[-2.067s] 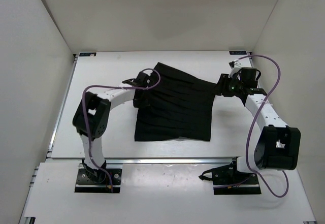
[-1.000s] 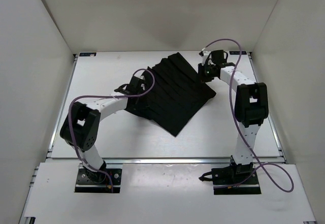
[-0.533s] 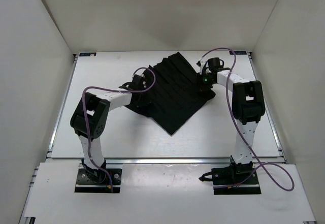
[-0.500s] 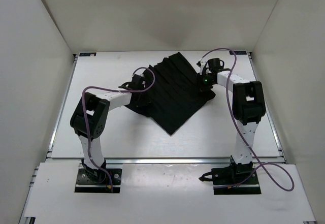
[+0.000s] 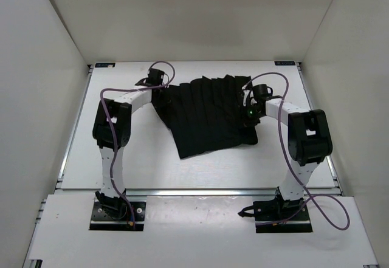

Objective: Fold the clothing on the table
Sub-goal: Flatten the skirt out, then fold the skirt

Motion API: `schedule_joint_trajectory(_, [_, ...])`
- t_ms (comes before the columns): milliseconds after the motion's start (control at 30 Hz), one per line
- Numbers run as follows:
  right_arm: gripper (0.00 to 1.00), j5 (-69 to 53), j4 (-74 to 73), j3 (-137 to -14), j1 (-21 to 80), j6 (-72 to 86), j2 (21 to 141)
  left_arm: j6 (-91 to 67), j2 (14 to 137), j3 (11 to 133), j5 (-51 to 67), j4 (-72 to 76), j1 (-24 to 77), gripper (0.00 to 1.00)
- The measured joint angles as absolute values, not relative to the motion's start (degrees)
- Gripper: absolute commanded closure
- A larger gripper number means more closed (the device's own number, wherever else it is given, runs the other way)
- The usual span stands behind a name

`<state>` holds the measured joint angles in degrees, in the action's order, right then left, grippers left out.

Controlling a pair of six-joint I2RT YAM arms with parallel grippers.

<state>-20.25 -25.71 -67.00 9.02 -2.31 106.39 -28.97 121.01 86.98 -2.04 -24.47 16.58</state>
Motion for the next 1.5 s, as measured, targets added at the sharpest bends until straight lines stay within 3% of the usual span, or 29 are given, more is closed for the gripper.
schedule_joint_trajectory(167, [1.0, -20.12, -27.88, -62.26, 9.87, 0.27, 101.19, -26.15, 126.58, 97.89, -2.13, -28.4, 17.08, 1.0])
schedule_joint_trajectory(300, [1.0, -20.4, -28.1, -62.37, 10.48, 2.76, 99.18, -24.36, 126.5, 99.2, -2.17, -30.22, 17.76, 1.0])
schedule_joint_trajectory(367, [0.83, -20.91, -28.01, -62.59, 10.46, 4.12, 97.21, -23.57, 125.47, 98.39, -2.13, -30.85, 17.96, 0.94])
schedule_joint_trajectory(400, [0.79, -21.28, -27.79, -62.7, 10.24, 4.89, 95.72, -23.11, 124.2, 96.95, -1.98, -30.79, 18.02, 0.8])
schedule_joint_trajectory(433, [0.7, -21.74, -27.22, -62.7, 9.89, 5.52, 94.08, -22.59, 122.41, 94.98, -1.61, -30.76, 18.04, 0.59])
schedule_joint_trajectory(500, [0.47, -22.92, -25.82, -62.7, 8.56, 7.22, 89.73, -22.35, 117.23, 89.84, -0.78, -31.07, 18.15, 0.4])
schedule_joint_trajectory(533, [0.43, -23.38, -25.21, -62.67, 7.75, 7.88, 87.79, -22.17, 114.48, 87.42, -0.36, -30.85, 18.26, 0.23])
schedule_joint_trajectory(567, [0.33, -23.79, -24.49, -62.61, 6.74, 8.25, 85.71, -21.98, 111.46, 85.08, -0.05, -31.0, 18.39, 0.12])
schedule_joint_trajectory(667, [0.17, -24.29, -22.52, -60.62, 3.4, 9.32, 79.85, -22.48, 102.43, 78.67, 0.99, -30.2, 19.27, 0.04])
schedule_joint_trajectory(767, [0.15, -24.29, -22.63, -55.42, 0.43, 9.67, 75.44, -23.53, 94.54, 71.33, 2.81, -28.25, 21.67, 0.05])
schedule_joint_trajectory(867, [0.16, -24.38, -24.05, -47.72, -2.07, 10.15, 72.53, -26.04, 88.36, 61.41, 6.15, -25.32, 25.43, 0.14])
schedule_joint_trajectory(1100, [0.18, -24.99, -27.0, -39.55, -2.26, 10.85, 71.42, -34.54, 84.4, 41.34, 12.45, -20.4, 28.16, 0.21])
schedule_joint_trajectory(1400, [0.21, -25.98, -24.51, -38.57, -1.52, 12.1, 72.03, -42.52, 80.12, 32.88, 15.88, -7.07, 29.45, 0.23])
schedule_joint_trajectory(1500, [0.25, -25.89, -23.94, -38.26, -1.5, 12.43, 73.08, -44.36, 80.07, 31.53, 16.36, -3.99, 30.13, 0.28])
